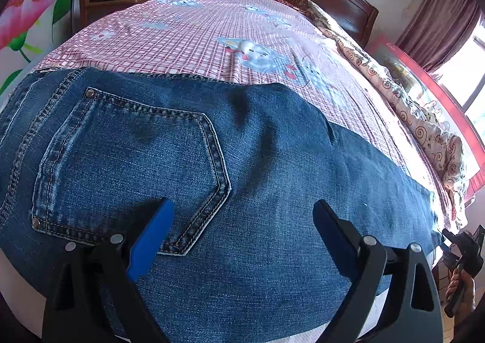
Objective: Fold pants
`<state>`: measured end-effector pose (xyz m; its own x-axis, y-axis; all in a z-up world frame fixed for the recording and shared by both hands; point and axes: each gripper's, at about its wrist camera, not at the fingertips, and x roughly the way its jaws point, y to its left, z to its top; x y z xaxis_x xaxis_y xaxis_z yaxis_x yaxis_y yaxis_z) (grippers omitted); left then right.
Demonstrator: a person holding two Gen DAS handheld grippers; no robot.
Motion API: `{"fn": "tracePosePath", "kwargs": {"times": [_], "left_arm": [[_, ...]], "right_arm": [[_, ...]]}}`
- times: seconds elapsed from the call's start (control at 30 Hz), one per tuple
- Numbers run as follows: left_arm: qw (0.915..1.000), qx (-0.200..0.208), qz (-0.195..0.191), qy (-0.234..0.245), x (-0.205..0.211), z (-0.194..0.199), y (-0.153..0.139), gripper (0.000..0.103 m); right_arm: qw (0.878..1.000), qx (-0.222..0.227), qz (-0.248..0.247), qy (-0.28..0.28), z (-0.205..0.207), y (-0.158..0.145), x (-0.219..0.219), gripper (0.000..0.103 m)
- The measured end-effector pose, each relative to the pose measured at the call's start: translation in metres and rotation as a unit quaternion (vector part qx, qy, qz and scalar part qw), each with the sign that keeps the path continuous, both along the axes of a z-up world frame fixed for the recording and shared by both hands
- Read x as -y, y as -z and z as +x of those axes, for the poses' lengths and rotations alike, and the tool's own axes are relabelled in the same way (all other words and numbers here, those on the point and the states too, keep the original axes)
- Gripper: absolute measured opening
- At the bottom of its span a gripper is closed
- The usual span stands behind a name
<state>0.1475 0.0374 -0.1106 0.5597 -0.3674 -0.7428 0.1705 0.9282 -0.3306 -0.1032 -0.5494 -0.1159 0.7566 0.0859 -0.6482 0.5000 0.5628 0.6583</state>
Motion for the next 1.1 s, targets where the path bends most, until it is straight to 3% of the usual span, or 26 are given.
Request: {"fn": "tracePosePath", "kwargs": {"times": [0.27,0.47,0.63,0.93,1.1], "left_arm": [[1.0000,-0.002,-0.003,0.000,0.001,0.002,0.001,0.094],[0.9998,-0.006,-0.019,0.000,-0.003,0.003,0.000,0.094],[0.9995,-0.006,-0.029,0.005,-0.007,0.004,-0.001,0.094],[0.9981,-0.002,-0.055,0.028,-0.021,0.001,-0.003,0.094],[0.9973,0.001,-0.066,0.034,-0.023,0.002,0.000,0.094]], "right_arm": [[1.000,-0.008,0.023,0.003,0.003,-0.004,0.003,0.019],[0.999,0.012,0.027,0.017,0.001,-0.042,-0.007,0.017],[0.997,0.068,0.035,-0.003,0.012,-0.087,-0.029,0.014],[0.986,0.110,-0.036,-0.123,0.086,-0.166,-0.142,0.014],[0.972,0.107,-0.042,-0.204,0.133,-0.168,-0.223,0.014]]}}
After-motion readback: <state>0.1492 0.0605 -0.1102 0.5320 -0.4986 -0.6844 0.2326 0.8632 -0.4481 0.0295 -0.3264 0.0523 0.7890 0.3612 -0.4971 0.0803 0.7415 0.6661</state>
